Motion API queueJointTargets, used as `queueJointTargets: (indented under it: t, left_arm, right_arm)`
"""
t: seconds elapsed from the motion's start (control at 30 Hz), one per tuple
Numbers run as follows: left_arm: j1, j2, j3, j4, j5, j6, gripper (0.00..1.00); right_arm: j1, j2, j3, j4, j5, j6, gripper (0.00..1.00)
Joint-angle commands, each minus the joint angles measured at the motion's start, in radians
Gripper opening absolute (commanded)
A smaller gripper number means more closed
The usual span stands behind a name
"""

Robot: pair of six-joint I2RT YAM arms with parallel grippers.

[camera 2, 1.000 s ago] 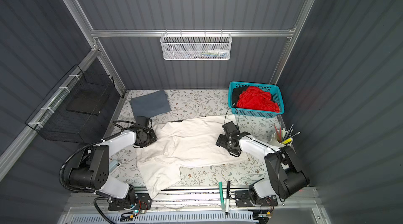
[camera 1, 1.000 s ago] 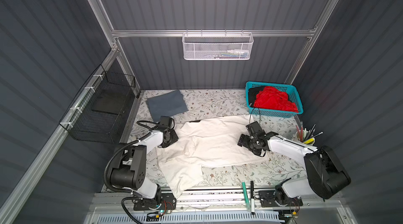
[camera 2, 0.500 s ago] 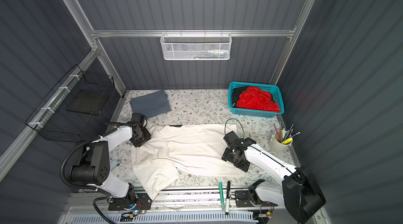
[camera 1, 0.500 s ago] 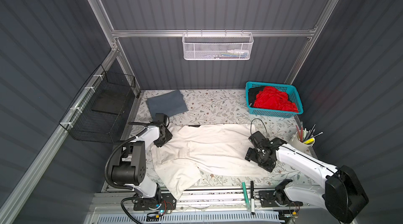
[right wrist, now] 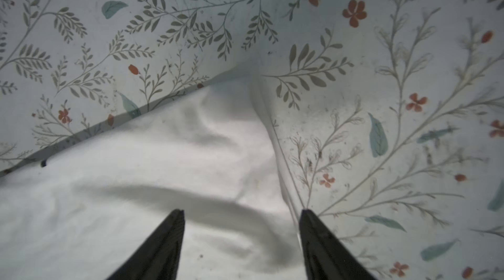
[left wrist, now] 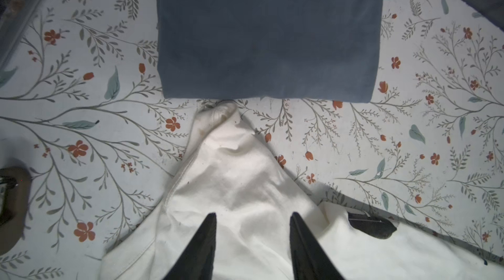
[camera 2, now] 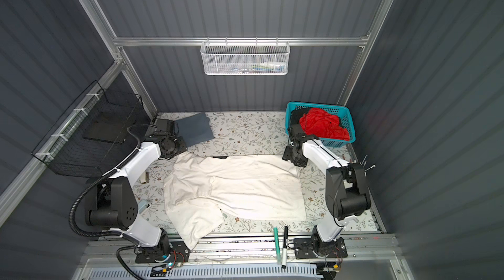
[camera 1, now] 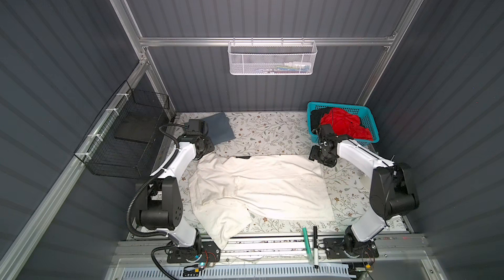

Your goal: Fold and stack the t-shirts

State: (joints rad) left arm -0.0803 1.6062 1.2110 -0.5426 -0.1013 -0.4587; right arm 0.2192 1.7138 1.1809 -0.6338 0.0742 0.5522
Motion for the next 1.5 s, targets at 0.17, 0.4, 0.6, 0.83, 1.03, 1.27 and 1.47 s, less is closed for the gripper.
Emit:
queueJointTargets:
  t: [0.17,0.4,0.6,0.83,1.03,1.27,1.47]
  left_arm:
    - [0.002,-0.069,-0.055,-0.055,0.009,0.007,0.46]
    - [0.002,-0.106,-0.097,-0.066,0.015,-0.003,0.46]
    - [0.002,-0.128,-0.096,-0.085,0.011,-0.003,0.46]
    - [0.002,-0.139,-0.099,-0.094,0.011,-0.001,0.47]
    - [0.002,-0.151,-0.106,-0.096,0.006,0.002,0.47]
    - [0.002,-0.157,-0.115,-0.097,0.01,0.003,0.47]
    - [0.002,-0.163,-0.115,-0.101,0.005,0.009,0.48]
  right_arm:
    - [-0.057,0.043,-0.067,0.171,-0.025,-0.051,0.5]
    - [-0.089,0.09,-0.07,0.24,-0.056,-0.083,0.44]
    - [-0.096,0.116,-0.05,0.272,-0.064,-0.095,0.38]
    - [-0.1,0.136,-0.035,0.27,-0.078,-0.095,0.3]
    - [-0.1,0.13,-0.029,0.272,-0.077,-0.105,0.16]
    - [-0.1,0.114,-0.021,0.266,-0.068,-0.118,0.0]
    - [-0.101,0.063,-0.032,0.294,-0.088,-0.117,0.0]
